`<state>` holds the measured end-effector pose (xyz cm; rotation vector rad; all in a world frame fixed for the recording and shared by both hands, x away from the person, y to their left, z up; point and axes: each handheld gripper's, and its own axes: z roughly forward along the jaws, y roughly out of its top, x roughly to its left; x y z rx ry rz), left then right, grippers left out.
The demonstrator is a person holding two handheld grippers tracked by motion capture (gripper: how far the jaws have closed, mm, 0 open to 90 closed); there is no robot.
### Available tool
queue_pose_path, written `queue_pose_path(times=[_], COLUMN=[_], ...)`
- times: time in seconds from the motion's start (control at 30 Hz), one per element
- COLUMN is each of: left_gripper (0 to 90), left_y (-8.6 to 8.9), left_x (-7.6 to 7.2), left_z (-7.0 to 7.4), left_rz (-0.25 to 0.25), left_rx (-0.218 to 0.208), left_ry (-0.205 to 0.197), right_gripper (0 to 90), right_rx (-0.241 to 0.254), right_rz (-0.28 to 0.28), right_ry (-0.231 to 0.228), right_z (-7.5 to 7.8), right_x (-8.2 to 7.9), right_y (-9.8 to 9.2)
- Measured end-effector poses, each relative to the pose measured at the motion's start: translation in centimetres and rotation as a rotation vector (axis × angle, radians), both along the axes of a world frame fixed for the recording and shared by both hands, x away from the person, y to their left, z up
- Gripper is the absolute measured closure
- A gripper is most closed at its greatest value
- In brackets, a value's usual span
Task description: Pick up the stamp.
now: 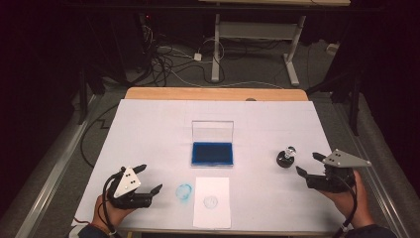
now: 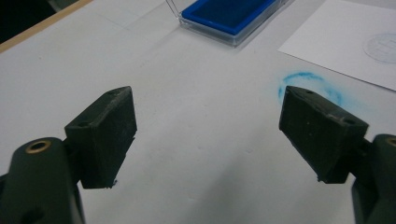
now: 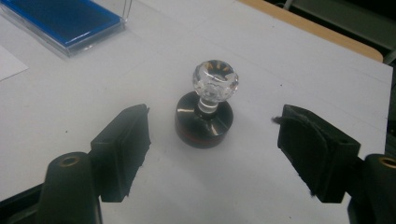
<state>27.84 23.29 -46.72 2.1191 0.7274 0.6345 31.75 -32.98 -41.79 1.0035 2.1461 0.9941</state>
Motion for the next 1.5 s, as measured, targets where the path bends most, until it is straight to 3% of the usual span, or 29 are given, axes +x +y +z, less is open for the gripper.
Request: queue_pose_path(times=[0.3,0.5,0.67,0.83,0.93,1.3,1.43,1.5], left_gripper=[18.0,18.1,18.0,18.8,18.8,18.9,18.8,18.8], left_y=[-0.1,0.0,-0.3,-0.4,-0.4,-0.5,-0.5,-0.5], left_x=[-0.1,-0.2,-0.3,-0.2,-0.2,0.0,0.0,0.0], left_z=[0.0,0.0,-0.1,-0.4,-0.4,-0.6,-0.7,-0.7], left_rz=[0.014,0.019,0.007,-0.011,-0.013,-0.021,-0.022,-0.024], left_rx=[0.001,0.013,0.035,0.064,0.059,0.068,0.068,0.069], left_ry=[0.001,-0.005,-0.011,-0.007,0.008,0.009,0.013,0.014], right_gripper=[26.4,27.9,30.4,29.4,29.2,38.0,41.8,42.9], right_rx=[-0.048,-0.107,-0.195,-0.229,-0.252,-0.269,-0.253,-0.216], right_rz=[0.043,0.042,0.065,0.079,0.065,0.075,0.079,0.081], right_ry=[0.1,0.15,0.169,0.26,0.295,0.392,0.405,0.412], right_z=[1.1,1.2,1.5,1.7,1.6,0.5,0.3,0.3], right_x=[2.3,4.0,5.3,6.8,7.6,9.3,9.6,9.7], right_y=[1.4,2.6,3.4,3.7,3.7,4.0,4.0,3.8])
